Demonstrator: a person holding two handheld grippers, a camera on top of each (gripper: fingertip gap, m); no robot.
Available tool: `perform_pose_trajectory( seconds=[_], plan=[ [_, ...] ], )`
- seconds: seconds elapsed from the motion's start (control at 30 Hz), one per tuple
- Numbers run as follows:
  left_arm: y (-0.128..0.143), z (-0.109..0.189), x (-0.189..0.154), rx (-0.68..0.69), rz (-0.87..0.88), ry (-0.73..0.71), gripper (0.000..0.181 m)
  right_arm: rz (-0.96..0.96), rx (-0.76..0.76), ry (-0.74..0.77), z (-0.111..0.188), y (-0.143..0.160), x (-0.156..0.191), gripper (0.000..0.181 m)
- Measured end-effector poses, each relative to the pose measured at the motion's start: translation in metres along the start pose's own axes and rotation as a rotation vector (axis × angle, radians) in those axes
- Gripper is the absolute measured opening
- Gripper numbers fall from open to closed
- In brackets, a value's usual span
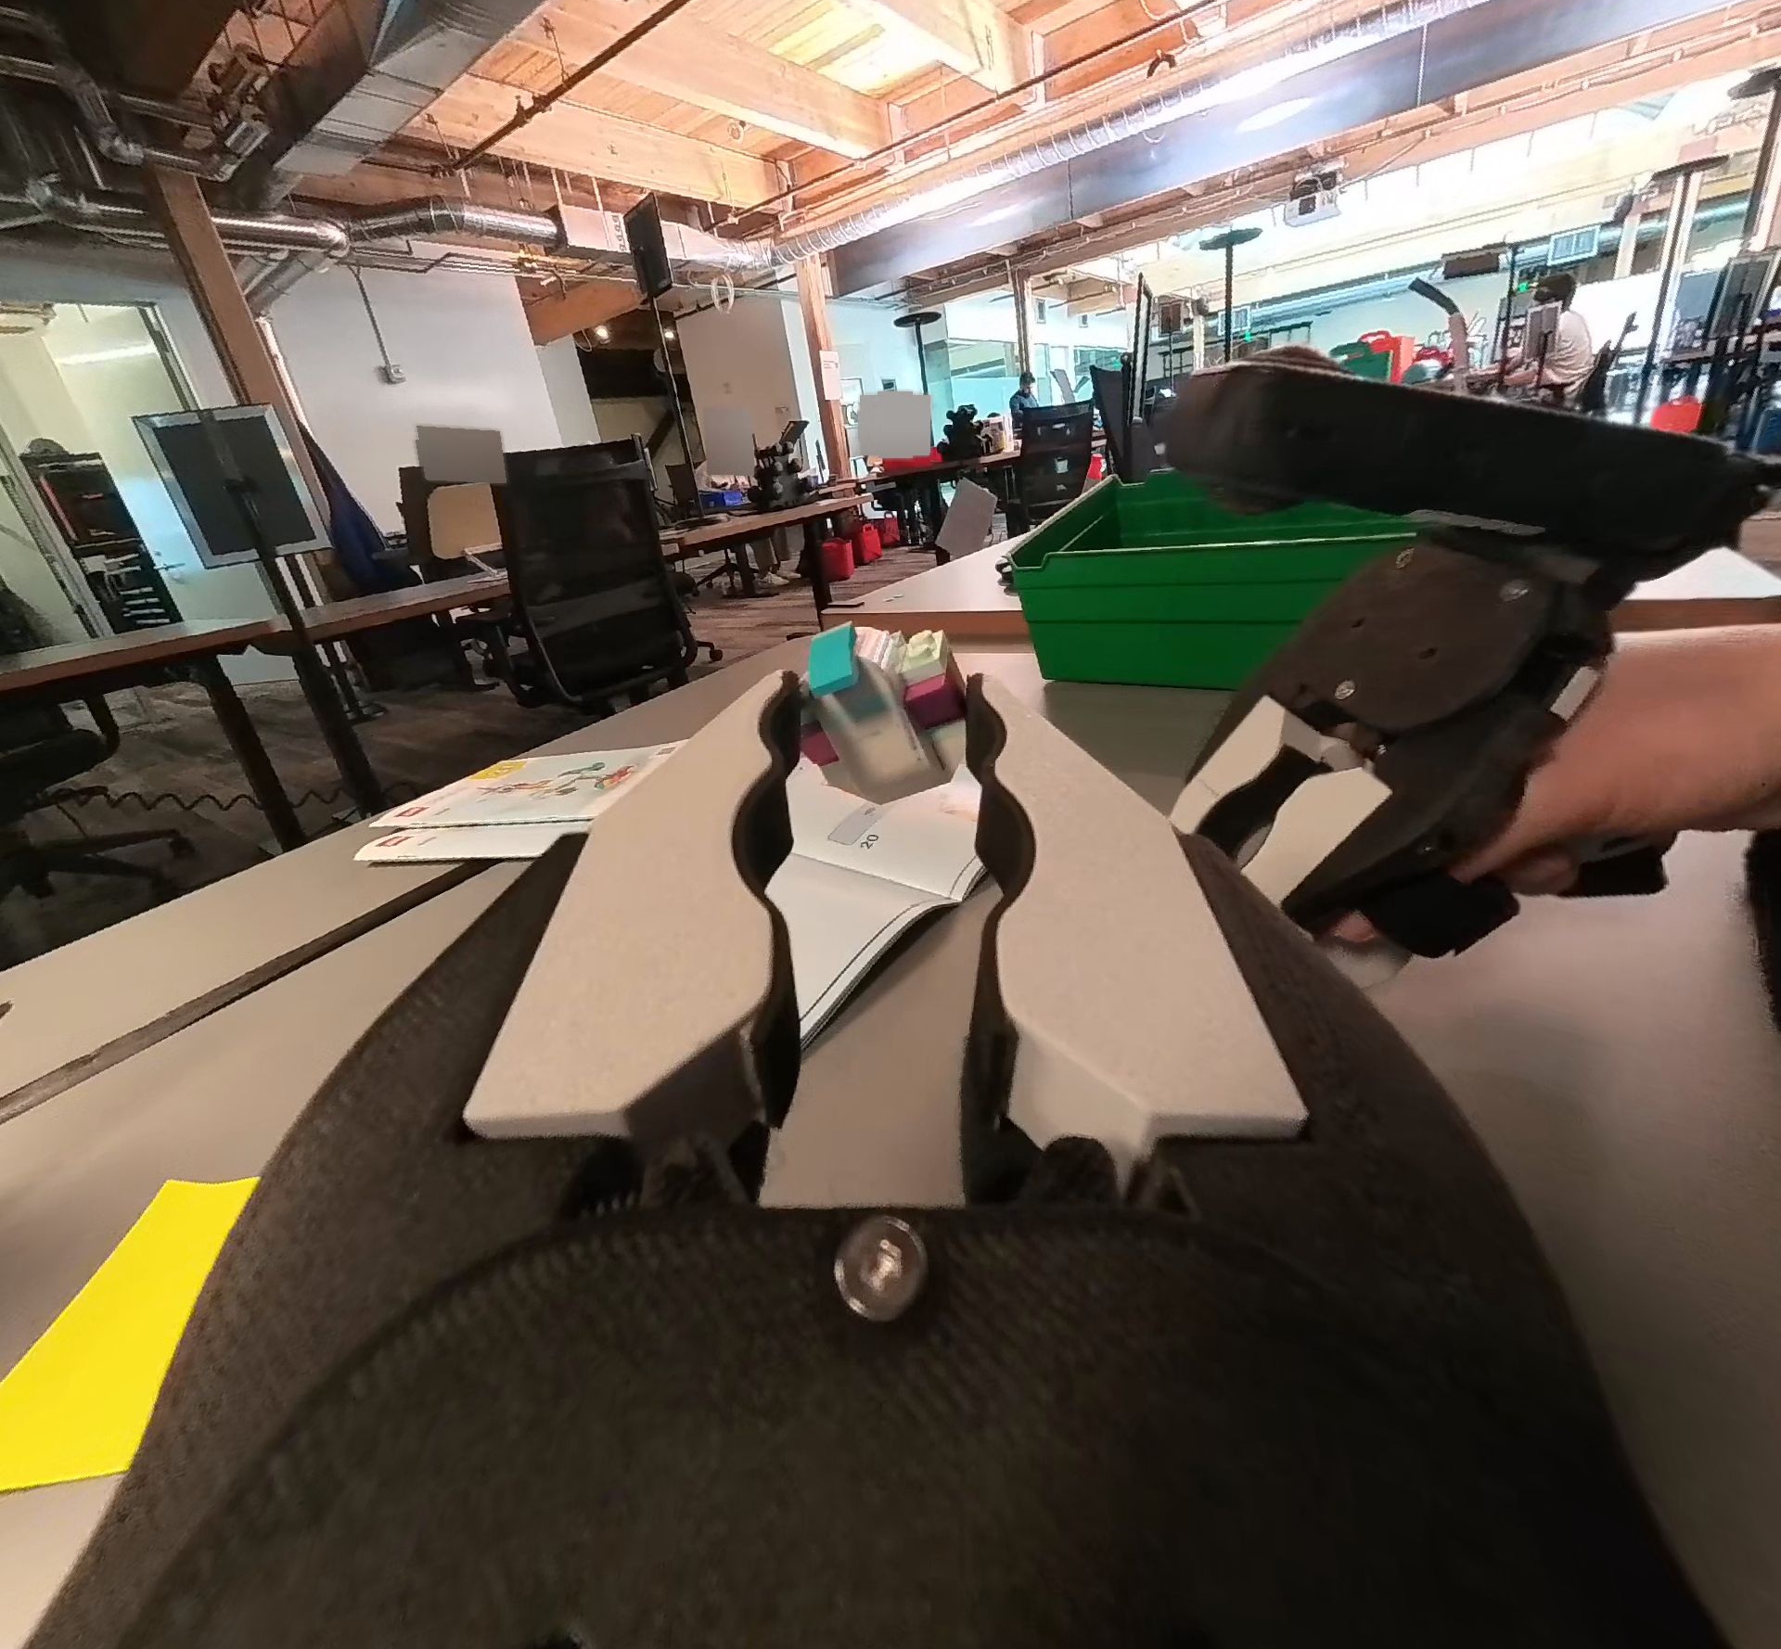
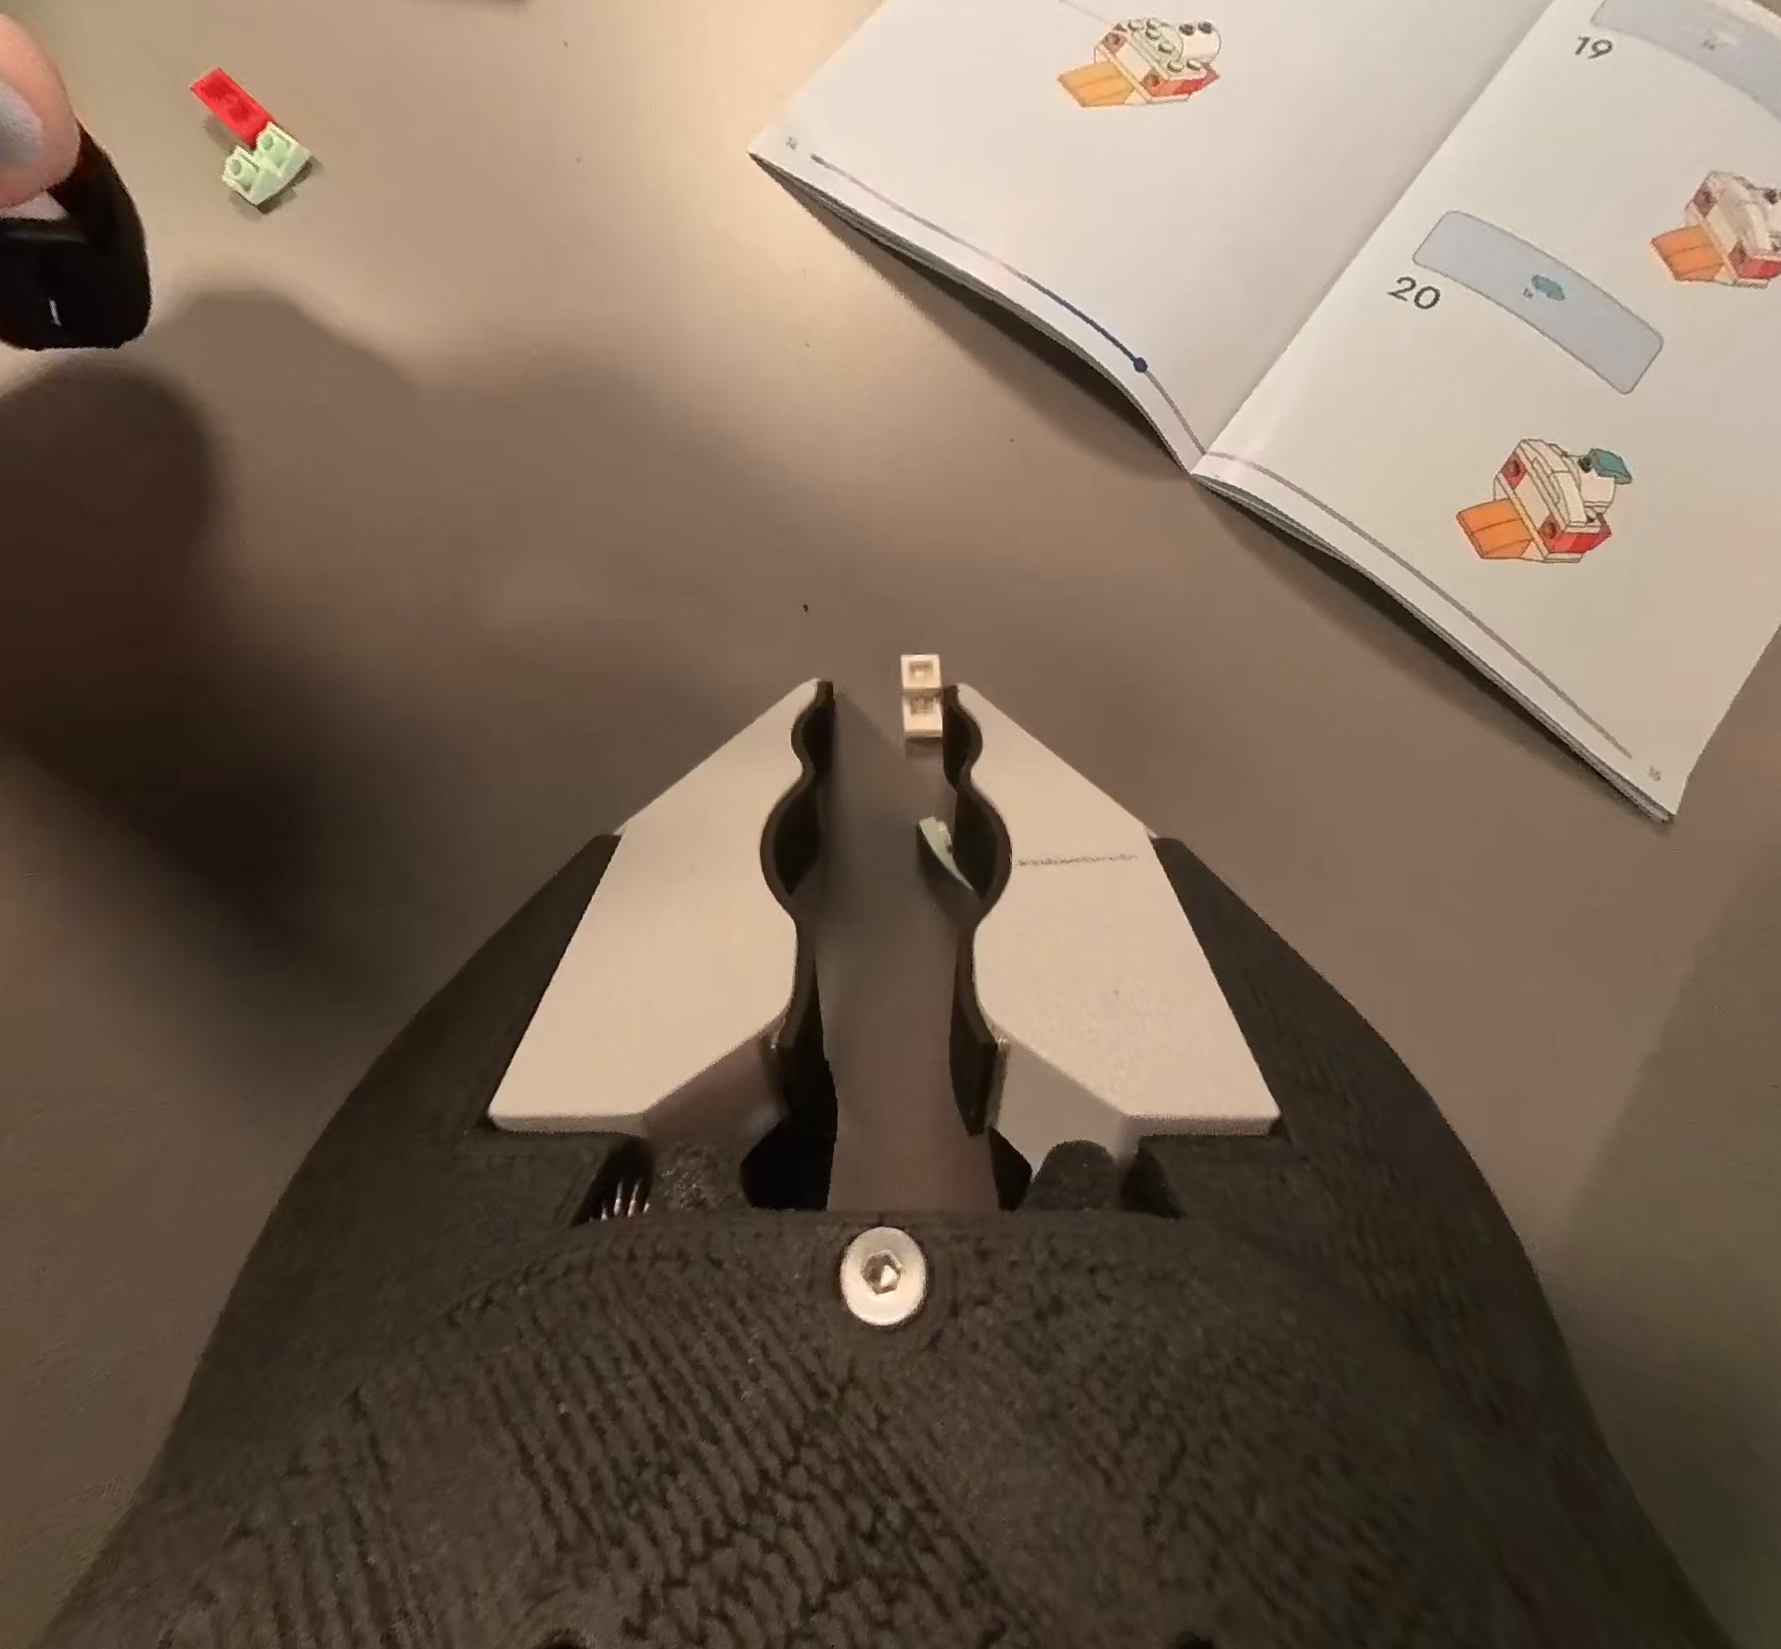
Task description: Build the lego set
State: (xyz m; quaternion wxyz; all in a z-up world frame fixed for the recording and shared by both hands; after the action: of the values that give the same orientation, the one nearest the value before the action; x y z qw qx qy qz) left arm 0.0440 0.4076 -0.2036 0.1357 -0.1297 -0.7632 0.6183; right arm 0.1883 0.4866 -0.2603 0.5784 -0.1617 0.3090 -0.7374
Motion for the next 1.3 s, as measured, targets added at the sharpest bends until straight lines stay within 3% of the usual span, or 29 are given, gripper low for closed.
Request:
perform_pose_trajectory(
  seconds=[0.03, 0.1, 0.23, 0.43, 0.47, 0.53, 0.6, 0.73, 1.17, 1.3],
  plan=[
    [0.000, 0.000, 0.000, 0.000, 0.003, -0.001, 0.033, 0.004, 0.004, 0.006, 0.001, 0.001, 0.000, 0.020],
    [0.000, 0.000, 0.000, 0.002, 0.005, 0.000, 0.033, 0.008, 0.002, 0.010, 0.002, 0.003, 0.001, 0.019],
    [0.001, -0.001, -0.001, 0.005, 0.003, 0.006, 0.033, 0.066, -0.026, 0.027, -0.001, 0.003, 0.000, 0.000],
    [-0.001, 0.000, 0.000, -0.005, -0.004, -0.004, 0.033, 0.714, 0.054, 0.249, -0.003, -0.002, 0.015, 0.000],
    [-0.001, 0.000, 0.000, -0.006, 0.000, -0.005, 0.033, 0.747, 0.064, 0.262, -0.002, -0.002, 0.015, 0.000],
    [-0.001, 0.001, 0.001, -0.007, 0.001, -0.009, 0.033, 0.577, 0.028, 0.149, 0.001, -0.004, 0.013, 0.003],
    [-0.002, 0.001, 0.002, -0.011, -0.004, -0.015, 0.033, 0.307, -0.015, -0.014, 0.006, -0.008, 0.006, 0.018],
    [-0.003, 0.002, 0.004, -0.017, -0.001, -0.020, 0.033, 0.003, -0.053, -0.106, 0.008, -0.007, -0.005, 0.024],
    [-0.003, 0.002, 0.002, -0.012, -0.005, -0.013, 0.033, -0.044, -0.065, 0.036, -0.010, -0.006, -0.003, 0.020],
    [-0.003, 0.002, 0.002, -0.010, -0.001, -0.010, 0.033, -0.022, -0.049, 0.055, -0.012, -0.009, -0.001, 0.005]
  ],
)
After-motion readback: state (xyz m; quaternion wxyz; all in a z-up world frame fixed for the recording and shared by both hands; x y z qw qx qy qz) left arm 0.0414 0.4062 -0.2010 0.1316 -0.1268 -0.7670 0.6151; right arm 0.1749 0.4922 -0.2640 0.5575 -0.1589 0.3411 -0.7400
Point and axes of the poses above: each gripper's, where its closed fingertips meet, z back along the fingers, y out of its underside, x = y × z across the jaws, the point moved 8 cm from there along z, back along the fingers, and after that the axes turned 6 degrees about z, right-handed, at the moved point
